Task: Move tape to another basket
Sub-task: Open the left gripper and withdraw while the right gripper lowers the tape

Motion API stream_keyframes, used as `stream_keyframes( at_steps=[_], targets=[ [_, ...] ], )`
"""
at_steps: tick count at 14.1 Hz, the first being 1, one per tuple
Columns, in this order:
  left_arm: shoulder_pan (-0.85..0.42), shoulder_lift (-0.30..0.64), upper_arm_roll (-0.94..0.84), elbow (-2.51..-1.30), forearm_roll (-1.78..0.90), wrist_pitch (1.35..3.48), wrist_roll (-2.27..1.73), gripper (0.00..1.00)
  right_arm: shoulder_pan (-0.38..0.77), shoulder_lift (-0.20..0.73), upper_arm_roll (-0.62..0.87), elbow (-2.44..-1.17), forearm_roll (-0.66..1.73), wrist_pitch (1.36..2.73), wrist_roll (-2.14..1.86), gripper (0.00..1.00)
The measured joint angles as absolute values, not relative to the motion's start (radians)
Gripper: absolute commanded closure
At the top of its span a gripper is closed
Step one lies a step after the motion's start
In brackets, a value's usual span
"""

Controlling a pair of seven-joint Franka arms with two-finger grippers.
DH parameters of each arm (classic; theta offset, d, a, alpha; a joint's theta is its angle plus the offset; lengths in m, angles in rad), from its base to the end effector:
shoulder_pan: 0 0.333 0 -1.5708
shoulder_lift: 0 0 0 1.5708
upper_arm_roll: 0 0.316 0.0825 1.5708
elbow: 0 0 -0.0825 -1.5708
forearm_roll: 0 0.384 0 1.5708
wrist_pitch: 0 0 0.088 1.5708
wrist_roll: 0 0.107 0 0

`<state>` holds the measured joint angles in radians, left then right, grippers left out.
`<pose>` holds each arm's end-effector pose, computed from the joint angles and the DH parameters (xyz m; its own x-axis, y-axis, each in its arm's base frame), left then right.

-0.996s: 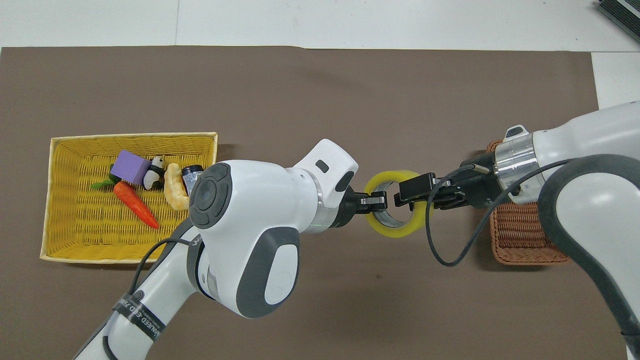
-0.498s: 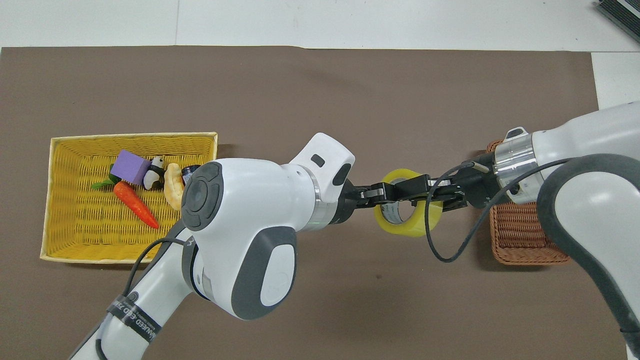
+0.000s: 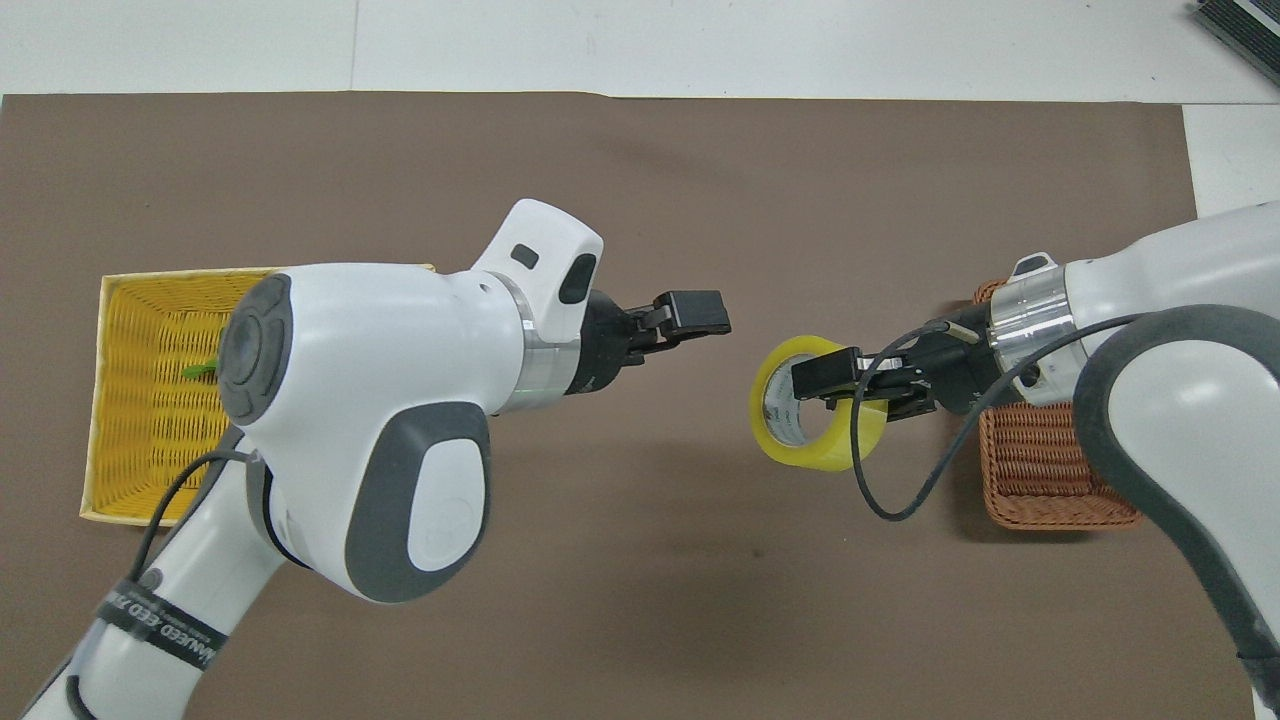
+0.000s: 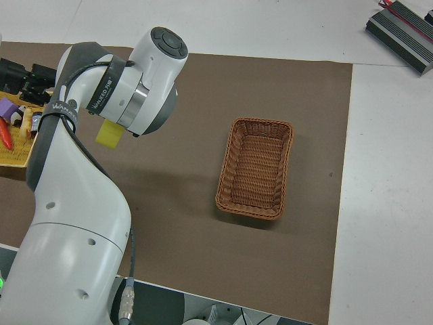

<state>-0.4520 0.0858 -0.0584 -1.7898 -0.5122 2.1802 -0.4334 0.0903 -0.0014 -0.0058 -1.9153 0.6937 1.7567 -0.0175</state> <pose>0.5307 -0.3168 0.5333 0.9873 0.1588 0.0093 0.1304 -0.8415 0.5242 0.5418 0.1029 0.4975 0.9823 -0.0219 -0.1862 -0.1323 -0.7848 -0.6055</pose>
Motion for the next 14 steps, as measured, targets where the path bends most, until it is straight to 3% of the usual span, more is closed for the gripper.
stream_keyframes(
  at_steps=[4, 9, 14],
  targets=[
    [-0.344, 0.079, -0.057, -1.784, -0.313, 2.039, -0.402, 0.00, -0.047, 0.024, -0.011, -1.917, 0.597, 1.788, -0.140, 1.00],
    [-0.156, 0.060, -0.054, -1.744, -0.178, 1.865, -0.113, 0.00, -0.250, 0.120, -0.015, -1.919, 0.593, 1.788, -0.425, 1.00],
    [-0.070, 0.038, -0.055, -1.632, -0.004, 1.687, 0.060, 0.00, -0.337, 0.215, -0.015, -1.920, 0.593, 1.788, -0.607, 1.00]
  ],
)
